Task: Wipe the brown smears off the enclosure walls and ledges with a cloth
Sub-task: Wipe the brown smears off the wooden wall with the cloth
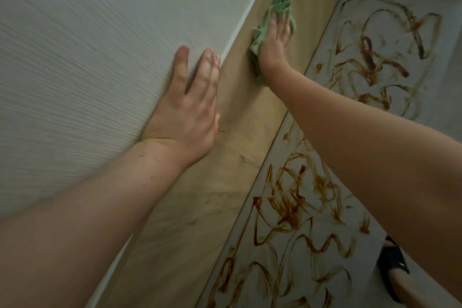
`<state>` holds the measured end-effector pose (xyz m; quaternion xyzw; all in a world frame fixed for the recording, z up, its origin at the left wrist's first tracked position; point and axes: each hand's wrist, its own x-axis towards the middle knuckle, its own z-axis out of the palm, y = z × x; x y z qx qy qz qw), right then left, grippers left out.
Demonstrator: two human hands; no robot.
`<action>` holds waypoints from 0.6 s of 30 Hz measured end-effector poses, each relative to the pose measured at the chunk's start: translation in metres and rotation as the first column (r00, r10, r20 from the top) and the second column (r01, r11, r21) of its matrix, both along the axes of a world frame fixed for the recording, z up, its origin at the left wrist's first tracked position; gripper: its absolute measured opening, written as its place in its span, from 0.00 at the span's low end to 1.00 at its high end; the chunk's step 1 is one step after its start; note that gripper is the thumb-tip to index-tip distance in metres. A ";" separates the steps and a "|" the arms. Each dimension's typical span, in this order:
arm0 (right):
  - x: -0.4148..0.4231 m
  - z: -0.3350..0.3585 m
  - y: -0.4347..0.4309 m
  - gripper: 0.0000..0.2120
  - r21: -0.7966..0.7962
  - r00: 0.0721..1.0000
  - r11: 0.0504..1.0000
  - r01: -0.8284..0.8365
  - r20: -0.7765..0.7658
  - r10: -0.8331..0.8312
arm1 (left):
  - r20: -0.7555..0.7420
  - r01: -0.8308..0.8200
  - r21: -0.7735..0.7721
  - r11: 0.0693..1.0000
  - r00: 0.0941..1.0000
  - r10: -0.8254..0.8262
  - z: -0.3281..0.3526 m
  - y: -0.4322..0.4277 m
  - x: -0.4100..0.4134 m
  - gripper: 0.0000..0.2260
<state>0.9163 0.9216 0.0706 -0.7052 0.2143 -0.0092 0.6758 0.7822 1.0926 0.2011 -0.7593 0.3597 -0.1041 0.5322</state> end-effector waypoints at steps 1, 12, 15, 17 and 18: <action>0.003 -0.006 -0.004 0.26 0.076 0.998 0.996 0.041 -0.059 -0.036 | 0.004 -0.001 0.003 1.000 1.000 0.001 0.000 0.000 0.001 0.31; -0.063 0.022 0.006 0.30 0.096 0.975 0.975 -0.199 0.123 0.186 | -0.076 -0.240 -0.030 0.970 0.969 0.237 0.016 -0.033 -0.011 0.32; -0.002 0.042 -0.027 0.28 0.061 0.983 0.996 -0.070 0.174 0.059 | -0.139 -0.278 -0.045 0.960 0.953 0.270 0.027 -0.066 0.002 0.32; 0.037 0.036 -0.053 0.28 0.125 0.996 0.992 0.017 0.087 -0.028 | -0.142 -0.266 -0.068 0.961 0.957 0.255 0.032 -0.083 0.024 0.31; 0.051 0.029 -0.064 0.28 0.166 0.999 0.985 0.043 0.016 -0.047 | -0.132 -0.258 -0.081 0.963 0.960 0.246 0.033 -0.092 0.039 0.32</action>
